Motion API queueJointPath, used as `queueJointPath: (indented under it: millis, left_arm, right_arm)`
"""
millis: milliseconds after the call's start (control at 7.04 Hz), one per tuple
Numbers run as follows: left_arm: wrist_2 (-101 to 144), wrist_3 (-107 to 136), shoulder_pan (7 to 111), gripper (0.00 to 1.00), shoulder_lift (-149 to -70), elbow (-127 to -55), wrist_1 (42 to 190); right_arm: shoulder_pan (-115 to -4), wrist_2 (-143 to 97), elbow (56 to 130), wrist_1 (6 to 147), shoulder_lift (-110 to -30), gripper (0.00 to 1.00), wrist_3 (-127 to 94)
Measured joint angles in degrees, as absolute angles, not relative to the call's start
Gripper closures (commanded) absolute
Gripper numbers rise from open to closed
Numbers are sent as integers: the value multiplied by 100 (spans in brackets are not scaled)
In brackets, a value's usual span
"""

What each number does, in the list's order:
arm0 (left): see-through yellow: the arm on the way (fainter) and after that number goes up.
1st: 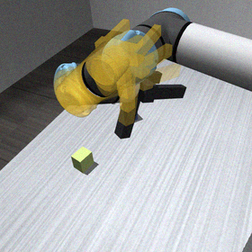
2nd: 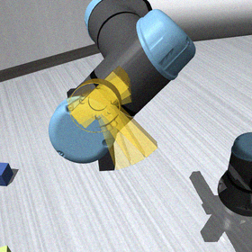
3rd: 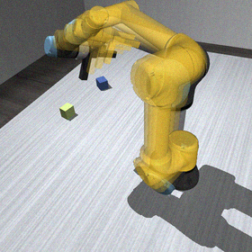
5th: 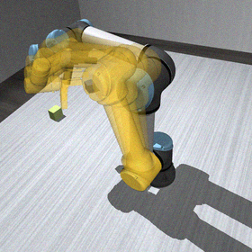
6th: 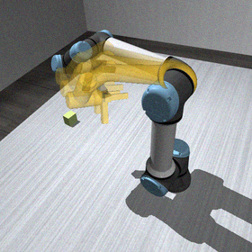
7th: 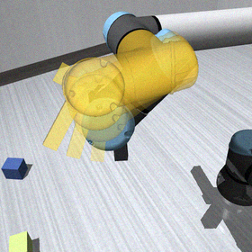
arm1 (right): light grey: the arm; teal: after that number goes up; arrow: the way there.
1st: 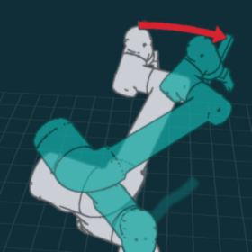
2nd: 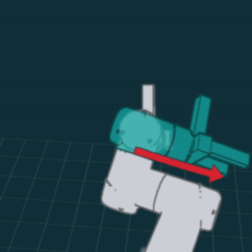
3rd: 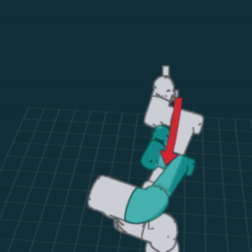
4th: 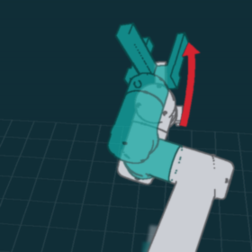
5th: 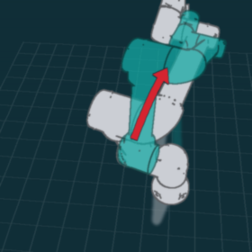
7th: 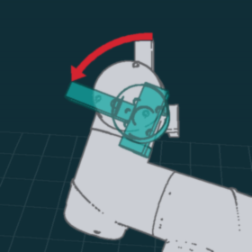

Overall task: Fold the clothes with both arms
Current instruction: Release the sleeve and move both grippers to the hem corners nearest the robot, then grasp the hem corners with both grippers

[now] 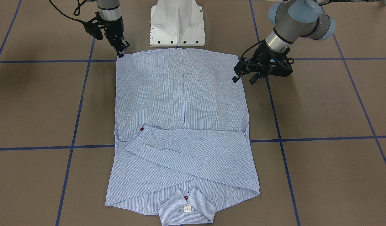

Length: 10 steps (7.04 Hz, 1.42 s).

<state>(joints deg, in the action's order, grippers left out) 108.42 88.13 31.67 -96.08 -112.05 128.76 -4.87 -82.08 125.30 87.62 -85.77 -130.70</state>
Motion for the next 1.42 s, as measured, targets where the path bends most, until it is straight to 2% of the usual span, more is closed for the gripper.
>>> queueJointPath:
  millis: [569,1279,1421]
  left_arm:
    - [9608,10268,1524,21,-9252,-11447,12565]
    - [9407,10547,1199,21,-9000,-11487,12368]
    - [9416,10600,1174,25,-8958,-11491,12367]
  right_arm:
    - [-526,-8218,12538,8757,-8586,100,-13061]
    - [-519,-8218,12526,8754,-8546,100,-13061]
    - [-519,-8218,12525,8754,-8542,100,-13061]
